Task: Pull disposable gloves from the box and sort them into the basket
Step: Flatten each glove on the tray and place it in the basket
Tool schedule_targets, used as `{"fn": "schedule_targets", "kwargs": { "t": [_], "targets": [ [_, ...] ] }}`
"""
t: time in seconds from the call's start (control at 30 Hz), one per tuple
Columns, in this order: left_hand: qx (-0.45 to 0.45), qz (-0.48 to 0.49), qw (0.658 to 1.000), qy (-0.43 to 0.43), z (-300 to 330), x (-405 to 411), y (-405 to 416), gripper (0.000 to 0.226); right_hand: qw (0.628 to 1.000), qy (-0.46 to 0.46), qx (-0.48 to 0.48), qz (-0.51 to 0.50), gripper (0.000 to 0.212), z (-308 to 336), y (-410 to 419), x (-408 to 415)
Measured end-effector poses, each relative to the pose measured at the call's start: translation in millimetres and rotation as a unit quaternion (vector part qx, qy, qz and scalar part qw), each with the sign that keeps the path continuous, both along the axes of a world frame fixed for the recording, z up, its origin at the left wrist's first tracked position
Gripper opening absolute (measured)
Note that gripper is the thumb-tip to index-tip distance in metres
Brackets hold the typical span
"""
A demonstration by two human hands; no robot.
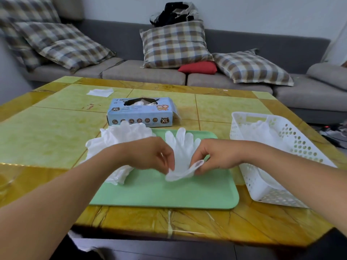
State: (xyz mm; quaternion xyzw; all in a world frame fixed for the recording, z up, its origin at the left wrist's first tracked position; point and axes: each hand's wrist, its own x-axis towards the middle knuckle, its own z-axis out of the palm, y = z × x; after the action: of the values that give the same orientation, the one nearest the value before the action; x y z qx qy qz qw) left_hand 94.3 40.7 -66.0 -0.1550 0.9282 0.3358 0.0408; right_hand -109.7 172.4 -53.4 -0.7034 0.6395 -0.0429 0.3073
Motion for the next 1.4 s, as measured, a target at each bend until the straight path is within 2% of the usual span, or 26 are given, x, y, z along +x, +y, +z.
{"fn": "schedule_targets", "kwargs": {
  "t": [0.13, 0.2, 0.27, 0.33, 0.43, 0.53, 0.6, 0.67, 0.73, 0.8, 0.9, 0.97, 1.03, 1.07, 1.13, 1.23, 1.4],
  "targets": [
    [-0.016, -0.088, 0.993, -0.081, -1.1, 4.2, 10.2, 0.022, 0.992, -0.023, 0.120, 0.029, 0.023, 15.2, 5.8, 8.7],
    [-0.031, -0.094, 0.990, -0.104, 2.2, 5.1, 12.3, 0.024, 0.991, -0.025, 0.128, 0.031, 0.025, 16.6, 7.3, 10.1],
    [-0.060, -0.077, 0.993, -0.073, 2.1, 4.0, 12.9, 0.019, 0.998, -0.040, 0.053, 0.001, 0.022, 10.9, 2.9, 10.6],
    [-0.088, -0.061, 0.993, -0.059, 1.5, 3.3, 12.3, 0.018, 1.000, -0.013, -0.009, -0.027, 0.028, 4.5, -2.5, 9.6],
    [-0.078, -0.048, 0.995, -0.039, 7.6, 7.1, 3.9, 0.012, 0.998, 0.051, -0.008, -0.023, 0.032, -4.4, -8.7, 10.2],
    [-0.093, 0.051, 0.991, 0.077, 23.8, 26.4, -19.0, 0.010, 0.989, 0.088, -0.109, -0.035, 0.021, 0.5, -22.3, 28.4],
    [-0.145, 0.144, 0.967, 0.151, 29.6, 44.2, -38.6, 0.012, 0.979, 0.052, -0.195, -0.043, 0.022, 8.5, -35.9, 56.9],
    [-0.190, 0.228, 0.941, 0.165, 26.1, 64.0, -57.3, 0.017, 0.973, 0.003, -0.229, -0.024, 0.028, 14.7, -50.8, 96.2],
    [-0.209, 0.270, 0.931, 0.130, 16.7, 83.1, -71.1, 0.023, 0.970, 0.023, -0.240, 0.014, 0.038, 9.8, -69.5, 132.1],
    [-0.210, 0.264, 0.937, 0.093, 6.7, 94.1, -75.4, 0.029, 0.972, 0.058, -0.229, 0.007, 0.047, -4.4, -89.1, 148.3],
    [-0.188, 0.233, 0.951, 0.074, 3.9, 105.4, -76.0, 0.038, 0.967, 0.002, -0.248, -0.067, 0.040, -20.9, -111.2, 149.3],
    [-0.148, 0.223, 0.961, 0.065, 8.4, 110.4, -75.3, 0.057, 0.948, -0.072, -0.273, -0.148, 0.041, -23.7, -117.2, 139.8],
    [-0.122, 0.213, 0.969, 0.040, 10.7, 114.8, -76.9, 0.085, 0.940, -0.097, -0.269, -0.188, 0.049, -21.5, -118.6, 129.3],
    [-0.118, 0.205, 0.971, 0.026, 10.7, 115.6, -77.4, 0.095, 0.945, -0.090, -0.256, -0.182, 0.049, -20.1, -118.4, 124.6],
    [-0.116, 0.190, 0.975, 0.008, 9.9, 113.8, -78.8, 0.109, 0.962, -0.072, -0.223, -0.138, 0.034, -18.8, -118.9, 119.9],
    [-0.136, 0.174, 0.975, -0.011, 10.1, 108.1, -82.3, 0.111, 0.973, -0.058, -0.200, -0.098, 0.015, -20.9, -119.5, 120.3],
    [-0.182, 0.149, 0.968, -0.081, 8.6, 108.8, -88.2, 0.094, 0.985, 0.054, -0.166, 0.004, 0.007, -21.7, -103.8, 115.4]
  ]
}}
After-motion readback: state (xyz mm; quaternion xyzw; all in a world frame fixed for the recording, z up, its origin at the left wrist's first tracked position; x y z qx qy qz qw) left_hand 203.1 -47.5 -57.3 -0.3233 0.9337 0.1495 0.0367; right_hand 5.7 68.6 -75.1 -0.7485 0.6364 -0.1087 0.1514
